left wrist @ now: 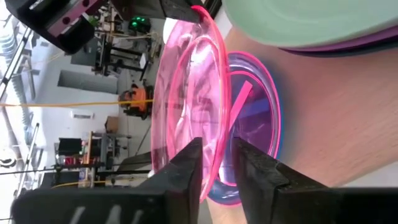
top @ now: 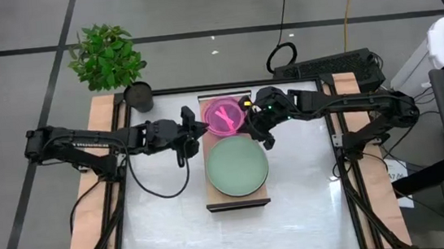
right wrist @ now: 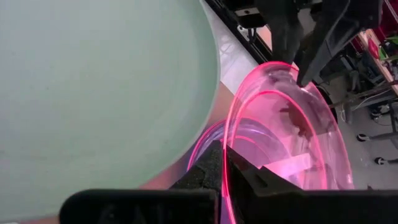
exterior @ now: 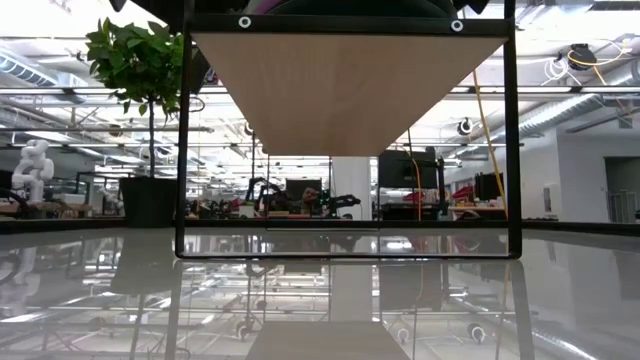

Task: Place and stack plates onto a shelf
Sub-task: Stack the pink plate on top of the pink plate

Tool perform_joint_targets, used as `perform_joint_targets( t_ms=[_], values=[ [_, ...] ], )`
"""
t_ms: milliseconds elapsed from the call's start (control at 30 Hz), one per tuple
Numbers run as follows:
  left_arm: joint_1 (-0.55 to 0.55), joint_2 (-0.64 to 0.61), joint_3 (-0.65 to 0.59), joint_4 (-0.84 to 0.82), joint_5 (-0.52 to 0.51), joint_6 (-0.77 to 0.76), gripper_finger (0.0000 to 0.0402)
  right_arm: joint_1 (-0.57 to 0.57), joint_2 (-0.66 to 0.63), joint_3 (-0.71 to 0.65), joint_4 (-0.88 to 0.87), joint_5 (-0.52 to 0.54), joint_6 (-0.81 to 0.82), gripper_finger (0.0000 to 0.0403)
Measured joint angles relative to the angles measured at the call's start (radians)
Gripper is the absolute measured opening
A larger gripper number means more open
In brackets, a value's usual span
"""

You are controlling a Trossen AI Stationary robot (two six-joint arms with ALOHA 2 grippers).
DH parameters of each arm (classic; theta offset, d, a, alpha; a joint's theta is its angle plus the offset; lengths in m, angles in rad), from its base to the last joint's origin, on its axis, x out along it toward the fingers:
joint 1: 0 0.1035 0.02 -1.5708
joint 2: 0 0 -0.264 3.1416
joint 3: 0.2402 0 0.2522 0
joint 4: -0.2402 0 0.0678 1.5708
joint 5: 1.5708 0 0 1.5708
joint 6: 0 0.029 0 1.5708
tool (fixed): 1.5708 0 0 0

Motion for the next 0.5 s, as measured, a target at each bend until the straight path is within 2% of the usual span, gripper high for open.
perform_joint_targets(
  t_ms=[267,500],
  values=[
    [0.000,0.000,0.000,-0.007,0.047,0.022,0.0043,0.000,0.000,0.000,-0.004,0.002,-0.026,0.0000],
    [0.000,0.000,0.000,-0.011,0.067,0.029,0.0025,0.000,0.000,0.000,-0.004,0.007,-0.045,0.0000]
  ],
)
